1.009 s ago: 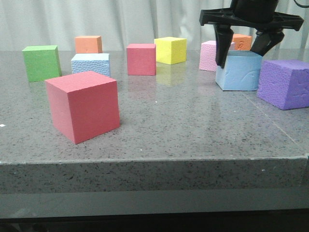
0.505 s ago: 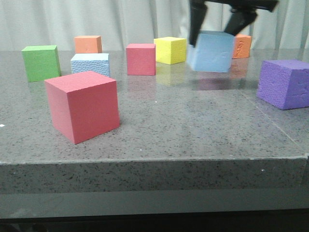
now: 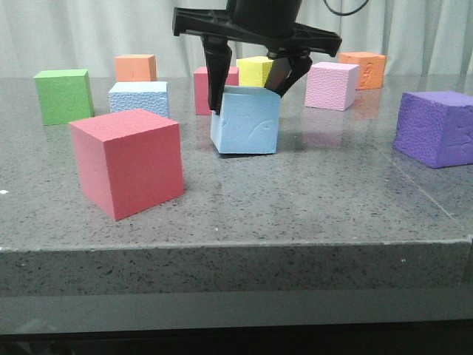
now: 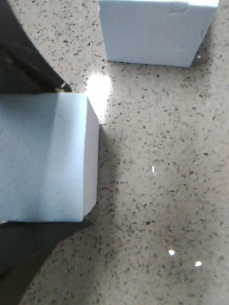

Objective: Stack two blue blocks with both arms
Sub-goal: 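Grasp the light-blue cube and carry it toward the table centre, then set the light-blue cube down, open the right gripper and lift away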

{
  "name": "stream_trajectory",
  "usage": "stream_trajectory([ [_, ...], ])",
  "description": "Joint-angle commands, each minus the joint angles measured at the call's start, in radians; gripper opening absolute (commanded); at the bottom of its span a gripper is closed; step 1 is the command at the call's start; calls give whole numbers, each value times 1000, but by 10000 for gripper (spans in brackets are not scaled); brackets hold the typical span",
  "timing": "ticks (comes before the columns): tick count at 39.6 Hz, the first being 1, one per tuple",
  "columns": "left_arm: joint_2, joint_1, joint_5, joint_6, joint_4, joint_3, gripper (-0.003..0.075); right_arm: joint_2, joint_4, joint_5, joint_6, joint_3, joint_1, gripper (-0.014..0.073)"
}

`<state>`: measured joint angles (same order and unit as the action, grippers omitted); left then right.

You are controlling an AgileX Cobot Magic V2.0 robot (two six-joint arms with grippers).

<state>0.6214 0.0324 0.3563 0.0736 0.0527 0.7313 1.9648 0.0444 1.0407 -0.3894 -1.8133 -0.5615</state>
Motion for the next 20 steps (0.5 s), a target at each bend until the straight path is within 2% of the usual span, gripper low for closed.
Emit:
stream_trajectory([
  [1, 7, 1, -87, -2, 4, 37, 557, -52, -12, -33, -5, -32, 0, 323],
  [4, 7, 1, -87, -2, 4, 37, 556, -53, -18, -33, -5, -32, 0, 414],
  [7, 7, 1, -87, -2, 4, 37, 556, -56, -18, -38, -5, -33, 0, 546],
  [10, 7, 1, -87, -2, 4, 37, 556, -62, -8, -45, -6, -55, 0, 627],
  [20, 7, 1, -89, -2, 4, 37, 556, -115, -2, -44, -6, -161, 0, 637],
])
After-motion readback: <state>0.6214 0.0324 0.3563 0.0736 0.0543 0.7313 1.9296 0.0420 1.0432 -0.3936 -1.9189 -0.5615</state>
